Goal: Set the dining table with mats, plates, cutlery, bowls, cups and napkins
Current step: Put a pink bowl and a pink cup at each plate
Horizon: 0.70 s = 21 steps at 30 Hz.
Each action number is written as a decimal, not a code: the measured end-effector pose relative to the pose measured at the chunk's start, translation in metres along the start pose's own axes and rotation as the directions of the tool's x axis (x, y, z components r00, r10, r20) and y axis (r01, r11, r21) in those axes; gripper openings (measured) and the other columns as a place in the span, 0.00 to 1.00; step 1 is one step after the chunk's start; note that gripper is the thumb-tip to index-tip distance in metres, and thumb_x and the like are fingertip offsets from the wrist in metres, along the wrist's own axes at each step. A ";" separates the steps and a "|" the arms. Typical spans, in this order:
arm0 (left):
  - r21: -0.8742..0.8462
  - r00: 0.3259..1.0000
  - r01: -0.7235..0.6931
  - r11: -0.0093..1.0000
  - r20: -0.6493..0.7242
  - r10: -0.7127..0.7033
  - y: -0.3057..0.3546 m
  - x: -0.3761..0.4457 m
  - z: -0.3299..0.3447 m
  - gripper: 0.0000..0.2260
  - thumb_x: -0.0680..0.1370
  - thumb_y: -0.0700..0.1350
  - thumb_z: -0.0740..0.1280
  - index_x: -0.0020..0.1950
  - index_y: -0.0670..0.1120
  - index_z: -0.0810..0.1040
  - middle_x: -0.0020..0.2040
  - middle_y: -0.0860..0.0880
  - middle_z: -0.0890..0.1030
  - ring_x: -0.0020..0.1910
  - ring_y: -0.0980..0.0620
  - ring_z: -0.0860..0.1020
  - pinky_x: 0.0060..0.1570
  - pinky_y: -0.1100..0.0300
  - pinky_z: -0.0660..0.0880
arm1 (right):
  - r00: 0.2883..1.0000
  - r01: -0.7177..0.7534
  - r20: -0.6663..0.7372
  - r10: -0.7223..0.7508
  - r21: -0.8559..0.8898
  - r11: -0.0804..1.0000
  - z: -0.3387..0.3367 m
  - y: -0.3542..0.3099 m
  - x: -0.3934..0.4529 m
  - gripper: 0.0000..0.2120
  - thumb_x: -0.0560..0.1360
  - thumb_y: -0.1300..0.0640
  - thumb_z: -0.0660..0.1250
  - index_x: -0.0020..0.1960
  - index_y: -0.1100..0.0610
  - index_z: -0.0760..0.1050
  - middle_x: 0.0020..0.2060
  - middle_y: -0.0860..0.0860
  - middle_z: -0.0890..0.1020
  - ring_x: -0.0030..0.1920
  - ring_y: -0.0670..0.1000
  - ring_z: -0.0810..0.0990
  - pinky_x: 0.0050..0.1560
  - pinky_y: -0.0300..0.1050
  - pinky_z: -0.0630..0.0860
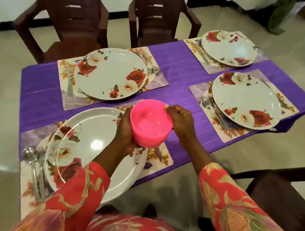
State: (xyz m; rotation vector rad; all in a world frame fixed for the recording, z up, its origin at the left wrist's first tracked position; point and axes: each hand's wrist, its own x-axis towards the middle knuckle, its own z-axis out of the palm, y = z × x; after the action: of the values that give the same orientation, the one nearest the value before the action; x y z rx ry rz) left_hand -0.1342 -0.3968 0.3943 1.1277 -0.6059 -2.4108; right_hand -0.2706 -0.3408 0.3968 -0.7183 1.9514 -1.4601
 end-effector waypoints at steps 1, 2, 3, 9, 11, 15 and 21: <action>0.003 1.000 0.009 1.000 -0.006 -0.009 -0.003 0.003 0.005 0.23 0.76 0.63 0.58 0.62 0.49 0.76 0.60 0.41 0.79 0.59 0.38 0.76 0.60 0.41 0.71 | 1.000 -0.014 0.020 0.013 0.032 0.999 -0.008 -0.002 0.003 0.14 0.75 0.53 0.68 0.33 0.56 0.73 0.24 0.44 0.72 0.29 0.46 0.69 0.33 0.42 0.66; 0.005 1.000 0.015 1.000 -0.010 -0.015 -0.005 0.006 0.011 0.25 0.76 0.63 0.57 0.64 0.49 0.76 0.60 0.41 0.79 0.59 0.39 0.76 0.60 0.41 0.71 | 0.998 -0.030 0.053 0.028 0.050 0.998 -0.016 -0.004 0.007 0.14 0.75 0.52 0.68 0.33 0.56 0.73 0.24 0.44 0.71 0.29 0.46 0.69 0.31 0.41 0.66; 0.005 1.000 0.017 1.000 -0.005 -0.017 -0.007 0.008 0.017 0.25 0.77 0.63 0.56 0.64 0.48 0.75 0.58 0.41 0.80 0.57 0.39 0.77 0.58 0.43 0.72 | 0.994 -0.037 0.100 0.032 0.047 0.998 -0.024 -0.007 0.010 0.13 0.75 0.52 0.68 0.34 0.55 0.73 0.26 0.44 0.72 0.29 0.45 0.70 0.31 0.39 0.66; 0.075 0.998 0.018 0.997 0.052 -0.022 -0.016 0.025 0.046 0.25 0.78 0.63 0.54 0.61 0.46 0.76 0.51 0.42 0.82 0.51 0.41 0.79 0.50 0.48 0.75 | 0.985 0.040 0.170 -0.019 -0.121 0.992 -0.058 -0.006 0.033 0.11 0.72 0.63 0.70 0.36 0.48 0.76 0.33 0.45 0.78 0.33 0.41 0.74 0.38 0.38 0.71; 0.098 0.998 0.030 0.995 0.046 -0.035 -0.019 0.035 0.056 0.26 0.78 0.63 0.53 0.60 0.46 0.77 0.50 0.42 0.82 0.50 0.42 0.80 0.48 0.49 0.76 | 0.990 0.031 0.137 -0.014 -0.118 0.993 -0.069 -0.005 0.039 0.13 0.73 0.64 0.69 0.35 0.49 0.76 0.32 0.44 0.78 0.30 0.38 0.74 0.38 0.37 0.70; 0.153 0.997 0.056 0.987 0.049 -0.064 -0.026 0.051 0.074 0.26 0.77 0.66 0.52 0.57 0.48 0.78 0.45 0.44 0.84 0.47 0.43 0.80 0.44 0.50 0.76 | 0.996 0.017 0.088 -0.006 -0.134 0.991 -0.088 -0.002 0.048 0.09 0.74 0.63 0.69 0.38 0.52 0.77 0.32 0.44 0.78 0.33 0.42 0.74 0.39 0.37 0.71; 0.199 0.996 0.062 0.978 0.058 -0.075 -0.035 0.076 0.099 0.24 0.77 0.66 0.52 0.56 0.51 0.77 0.44 0.46 0.84 0.47 0.44 0.80 0.45 0.50 0.75 | 1.000 -0.007 0.008 0.008 -0.087 0.996 -0.120 -0.001 0.066 0.05 0.76 0.60 0.67 0.47 0.61 0.79 0.36 0.51 0.79 0.36 0.47 0.74 0.39 0.41 0.71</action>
State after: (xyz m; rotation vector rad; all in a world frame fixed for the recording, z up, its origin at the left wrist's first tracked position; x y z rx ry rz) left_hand -0.2635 -0.3868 0.3865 1.1690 -0.8561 -2.4979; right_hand -0.4029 -0.3116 0.4148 -0.7531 2.0197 -1.3729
